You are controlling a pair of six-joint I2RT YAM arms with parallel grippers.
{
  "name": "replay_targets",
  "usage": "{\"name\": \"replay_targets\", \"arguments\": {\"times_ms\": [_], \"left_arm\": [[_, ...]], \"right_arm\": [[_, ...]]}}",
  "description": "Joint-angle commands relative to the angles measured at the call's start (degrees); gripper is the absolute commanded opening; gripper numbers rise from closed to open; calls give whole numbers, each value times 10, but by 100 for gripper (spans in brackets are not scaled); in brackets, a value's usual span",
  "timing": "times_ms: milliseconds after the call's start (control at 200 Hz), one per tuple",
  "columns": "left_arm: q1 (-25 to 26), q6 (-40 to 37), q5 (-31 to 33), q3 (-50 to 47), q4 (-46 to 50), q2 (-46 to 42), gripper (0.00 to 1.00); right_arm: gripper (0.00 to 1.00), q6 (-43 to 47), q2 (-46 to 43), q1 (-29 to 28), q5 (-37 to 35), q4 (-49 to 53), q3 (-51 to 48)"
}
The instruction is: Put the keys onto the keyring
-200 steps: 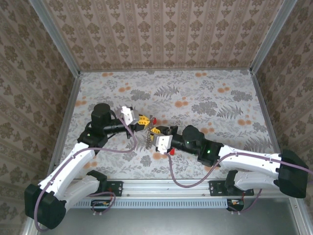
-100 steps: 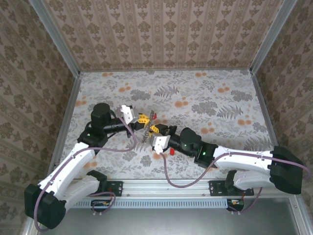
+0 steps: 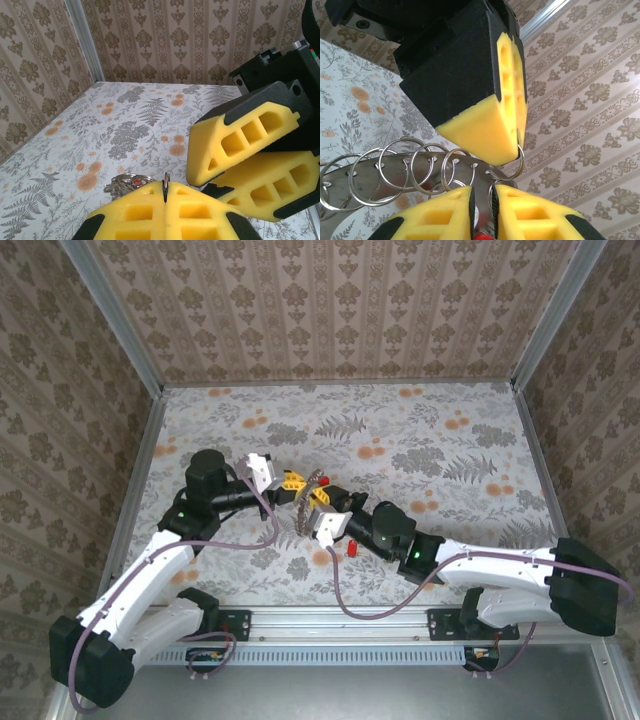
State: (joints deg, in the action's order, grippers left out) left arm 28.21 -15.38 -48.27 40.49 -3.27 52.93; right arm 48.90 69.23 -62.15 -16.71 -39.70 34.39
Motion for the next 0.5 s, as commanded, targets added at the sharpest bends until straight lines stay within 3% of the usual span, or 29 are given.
{"name": "replay_targets", "arguments": {"times_ms": [0, 100, 330, 495], "left_arm": [[4, 11, -19, 19, -22, -1, 0], [4, 10, -22, 21, -22, -2, 0], [4, 8, -19, 27, -14, 4, 0], [5, 14, -16, 34, -14, 8, 0]], "right_arm": [[25, 10, -35, 1, 5, 18, -12], [27, 8, -75, 13, 70, 101, -21], [29, 10, -132, 20, 114, 167, -39], [24, 0, -122, 21, 165, 172, -32]]}}
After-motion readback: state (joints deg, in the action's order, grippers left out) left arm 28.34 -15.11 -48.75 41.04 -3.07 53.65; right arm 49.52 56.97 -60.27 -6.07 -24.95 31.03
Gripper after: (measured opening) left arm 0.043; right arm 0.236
